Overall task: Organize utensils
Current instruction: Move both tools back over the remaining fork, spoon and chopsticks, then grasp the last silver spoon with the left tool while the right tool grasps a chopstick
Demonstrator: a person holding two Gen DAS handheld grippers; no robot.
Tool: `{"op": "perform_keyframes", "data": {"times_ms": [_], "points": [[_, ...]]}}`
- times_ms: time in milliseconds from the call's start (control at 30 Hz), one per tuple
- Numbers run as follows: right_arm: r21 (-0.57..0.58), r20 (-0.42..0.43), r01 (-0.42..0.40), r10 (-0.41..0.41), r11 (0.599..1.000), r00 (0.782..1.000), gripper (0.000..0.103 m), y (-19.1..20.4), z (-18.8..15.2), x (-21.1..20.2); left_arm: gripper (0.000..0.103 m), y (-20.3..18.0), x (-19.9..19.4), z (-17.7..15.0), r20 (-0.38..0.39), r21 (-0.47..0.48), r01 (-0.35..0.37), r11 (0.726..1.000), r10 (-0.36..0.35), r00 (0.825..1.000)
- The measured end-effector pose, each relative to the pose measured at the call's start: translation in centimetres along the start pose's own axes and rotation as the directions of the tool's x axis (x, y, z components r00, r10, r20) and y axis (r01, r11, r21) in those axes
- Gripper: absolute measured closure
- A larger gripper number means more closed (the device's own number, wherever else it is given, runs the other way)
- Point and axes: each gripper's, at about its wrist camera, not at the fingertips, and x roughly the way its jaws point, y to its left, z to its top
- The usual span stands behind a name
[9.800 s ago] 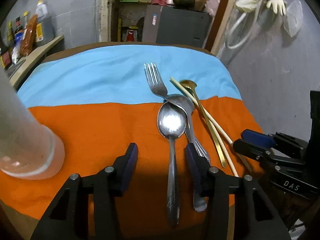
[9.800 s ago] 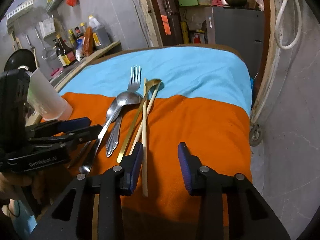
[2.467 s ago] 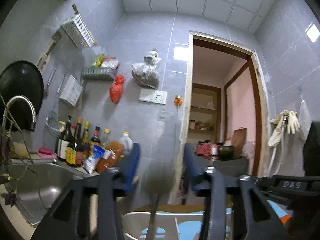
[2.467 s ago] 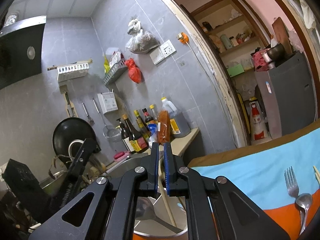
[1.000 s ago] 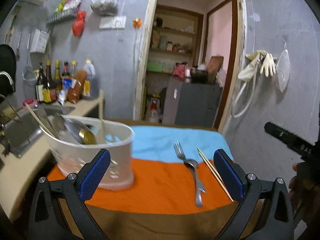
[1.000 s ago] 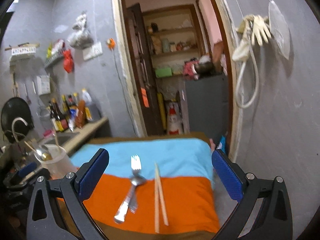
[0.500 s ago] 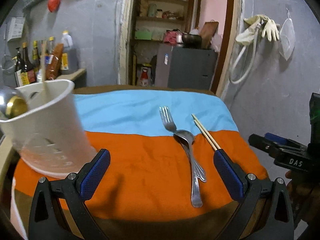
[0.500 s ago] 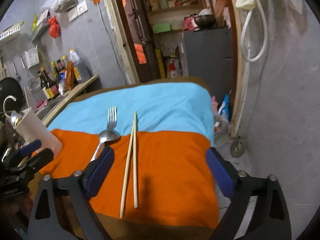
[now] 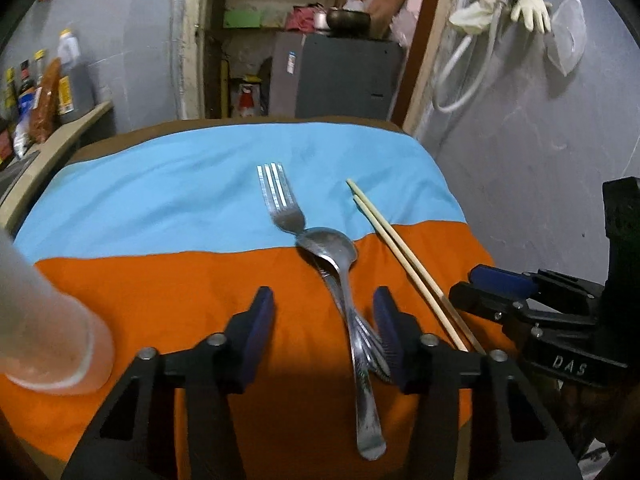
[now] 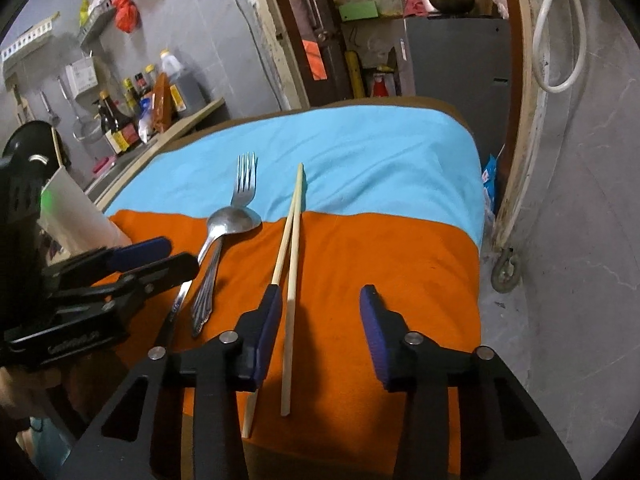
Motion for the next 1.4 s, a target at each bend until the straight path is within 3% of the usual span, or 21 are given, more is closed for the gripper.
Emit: {"op": "perform_keyframes", "data": {"times_ms": [167, 267, 367, 467, 667, 867, 1133, 1233, 1267, 1400], "points": [[-0.003, -0.011, -0.003, 0.003, 1.0, 1.0, 0.067, 0.1, 0.0, 0.2, 0.075, -1.1, 1.7, 0.6, -0.059, 0.081, -0.047, 0.996, 0.052, 0.997], [0.001, -0.021, 0.004, -0.004, 1.0, 1.0, 0.067, 0.1, 0.0, 0.4, 0.079, -1.4, 2.2, 0.7, -0.061, 0.11, -0.068, 0.992, 0.075, 0.995], [-0.005, -0.029, 0.017, -0.017, 1.0, 0.999, 0.068, 0.3, 0.4, 0.8, 0.093, -1.4, 2.7, 0.9, -0.06, 0.108, -0.059, 0.992, 0.066, 0.996], [-0.021, -0.035, 0.03, -0.03, 0.999, 0.999, 0.069, 0.8, 0.8, 1.4, 0.1, -1.2, 2.5, 0.8, -0.037, 0.096, -0.06, 0.994, 0.064, 0.997], [-0.074, -0.058, 0.08, -0.084, 0.994, 0.995, 0.072, 2.0, 2.1, 3.1, 0.1, 1.2, 1.1, 1.0, -0.006, -0.037, -0.037, 0.999, 0.037, 0.999], [-0.12, -0.076, 0.154, -0.163, 0.981, 0.984, 0.074, 2.7, 4.0, 5.1, 0.1, 3.5, 1.1, 0.9, -0.052, -0.127, -0.052, 0.991, 0.046, 0.998], [-0.152, -0.089, 0.17, -0.185, 0.974, 0.979, 0.072, 3.1, 6.1, 7.1, 0.098, 3.3, 1.9, 1.7, -0.113, -0.086, -0.073, 0.994, 0.063, 0.992], [-0.131, -0.096, 0.16, -0.173, 0.978, 0.98, 0.084, 2.8, 6.4, 7.1, 0.098, 3.2, 2.4, 2.0, -0.129, -0.066, -0.087, 0.994, 0.078, 0.989], [-0.123, -0.095, 0.153, -0.165, 0.981, 0.982, 0.095, 2.7, 6.4, 7.0, 0.099, 3.2, 2.4, 2.1, -0.128, -0.063, -0.091, 0.994, 0.082, 0.988], [-0.011, -0.095, 0.09, -0.09, 0.996, 0.991, 0.1, 1.5, 6.0, 6.2, 0.1, 3.7, 1.9, 1.5, -0.102, -0.097, -0.068, 0.993, 0.058, 0.993]]}}
